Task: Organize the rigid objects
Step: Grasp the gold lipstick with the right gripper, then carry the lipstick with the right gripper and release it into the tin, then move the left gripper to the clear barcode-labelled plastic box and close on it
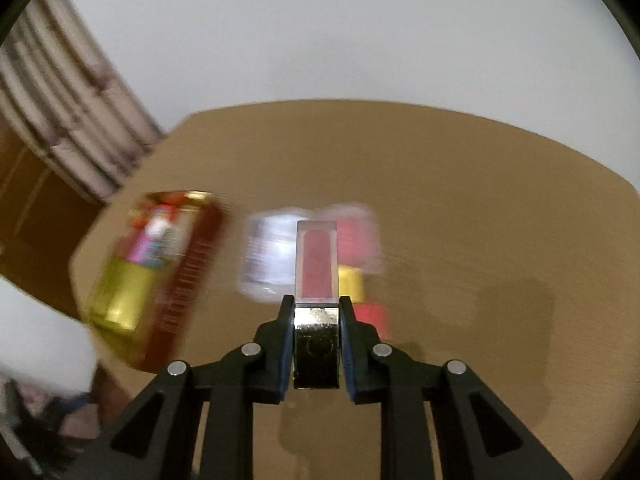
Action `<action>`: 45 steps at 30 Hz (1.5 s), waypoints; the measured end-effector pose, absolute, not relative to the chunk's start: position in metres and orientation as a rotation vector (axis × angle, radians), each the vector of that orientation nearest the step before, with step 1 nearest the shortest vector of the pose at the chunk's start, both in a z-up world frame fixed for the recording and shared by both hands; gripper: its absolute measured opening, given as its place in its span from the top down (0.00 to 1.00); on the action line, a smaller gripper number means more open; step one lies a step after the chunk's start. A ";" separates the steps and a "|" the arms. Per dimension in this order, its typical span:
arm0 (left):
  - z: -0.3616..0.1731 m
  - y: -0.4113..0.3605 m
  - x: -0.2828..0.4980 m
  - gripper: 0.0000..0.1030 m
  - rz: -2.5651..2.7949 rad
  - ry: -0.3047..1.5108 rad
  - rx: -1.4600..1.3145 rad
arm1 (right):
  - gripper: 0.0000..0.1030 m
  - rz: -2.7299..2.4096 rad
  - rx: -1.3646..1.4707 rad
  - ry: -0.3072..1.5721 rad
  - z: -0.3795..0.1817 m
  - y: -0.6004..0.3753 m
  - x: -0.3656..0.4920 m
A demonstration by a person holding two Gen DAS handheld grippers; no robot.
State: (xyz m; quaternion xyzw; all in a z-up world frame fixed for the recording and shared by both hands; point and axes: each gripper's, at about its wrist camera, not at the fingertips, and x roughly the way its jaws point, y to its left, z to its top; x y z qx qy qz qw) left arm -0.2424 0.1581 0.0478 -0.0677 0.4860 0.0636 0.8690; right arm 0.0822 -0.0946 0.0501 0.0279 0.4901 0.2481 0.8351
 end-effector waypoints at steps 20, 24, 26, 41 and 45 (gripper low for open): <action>0.041 0.204 -0.240 0.24 0.116 1.060 -0.329 | 0.81 0.562 0.045 1.165 0.005 0.122 0.115; 0.039 0.206 -0.239 0.24 0.106 1.068 -0.336 | 0.80 0.480 0.022 1.185 -0.006 0.126 0.118; 0.038 0.206 -0.240 0.24 0.100 1.072 -0.341 | 0.80 0.442 0.013 1.180 -0.011 0.129 0.119; 0.037 0.191 -0.242 0.24 0.106 1.043 -0.240 | 0.69 0.453 0.209 0.831 0.044 0.017 0.063; 0.039 0.175 -0.245 0.24 0.079 1.029 -0.183 | 0.45 0.234 0.069 0.691 0.037 -0.062 0.023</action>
